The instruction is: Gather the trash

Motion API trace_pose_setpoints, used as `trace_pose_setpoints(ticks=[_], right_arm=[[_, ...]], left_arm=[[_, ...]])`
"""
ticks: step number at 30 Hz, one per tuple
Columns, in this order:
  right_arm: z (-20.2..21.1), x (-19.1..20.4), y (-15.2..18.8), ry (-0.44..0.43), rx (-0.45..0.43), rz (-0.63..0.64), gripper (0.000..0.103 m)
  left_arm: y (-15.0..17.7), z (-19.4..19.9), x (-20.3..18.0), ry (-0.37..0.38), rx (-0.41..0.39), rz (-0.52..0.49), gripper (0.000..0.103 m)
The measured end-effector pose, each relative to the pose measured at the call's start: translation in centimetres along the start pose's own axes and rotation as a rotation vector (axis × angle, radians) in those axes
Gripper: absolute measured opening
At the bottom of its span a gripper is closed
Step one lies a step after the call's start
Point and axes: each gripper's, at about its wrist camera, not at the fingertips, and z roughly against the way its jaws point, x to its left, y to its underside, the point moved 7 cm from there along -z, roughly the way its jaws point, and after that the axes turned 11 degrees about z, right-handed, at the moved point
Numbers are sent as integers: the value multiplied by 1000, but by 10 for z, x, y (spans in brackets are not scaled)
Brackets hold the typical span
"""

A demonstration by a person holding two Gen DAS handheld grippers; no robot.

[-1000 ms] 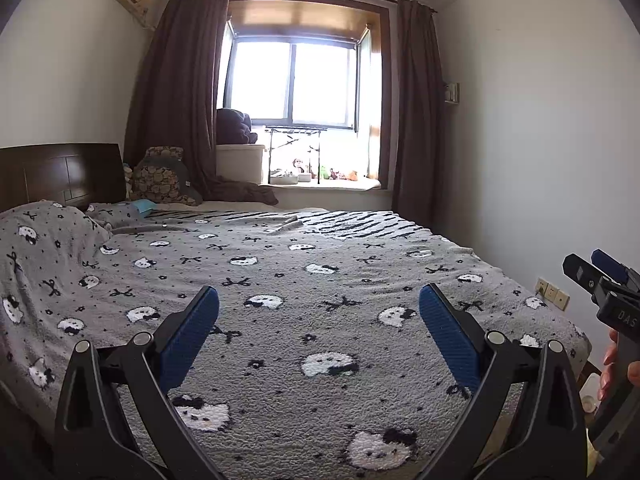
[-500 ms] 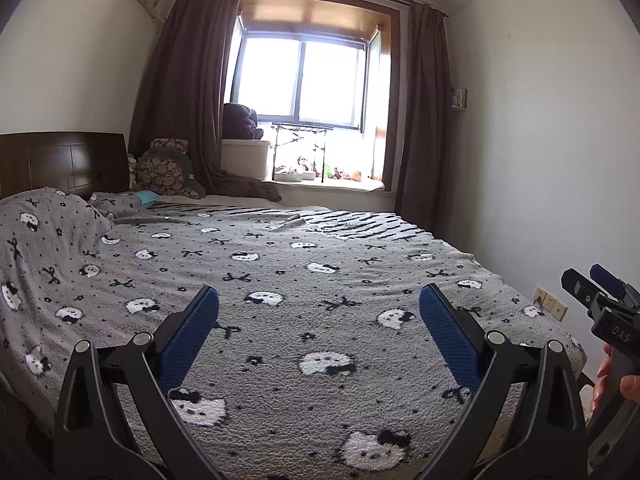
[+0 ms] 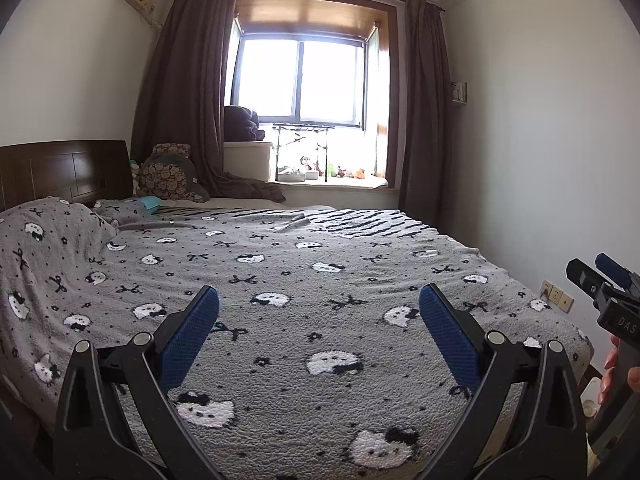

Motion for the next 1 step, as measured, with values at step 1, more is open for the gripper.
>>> trace_pose_setpoints(ticks=[1], right_arm=[[0, 0, 0, 0, 0, 0, 100]], left_arm=[[0, 0, 0, -2, 0, 1, 95]])
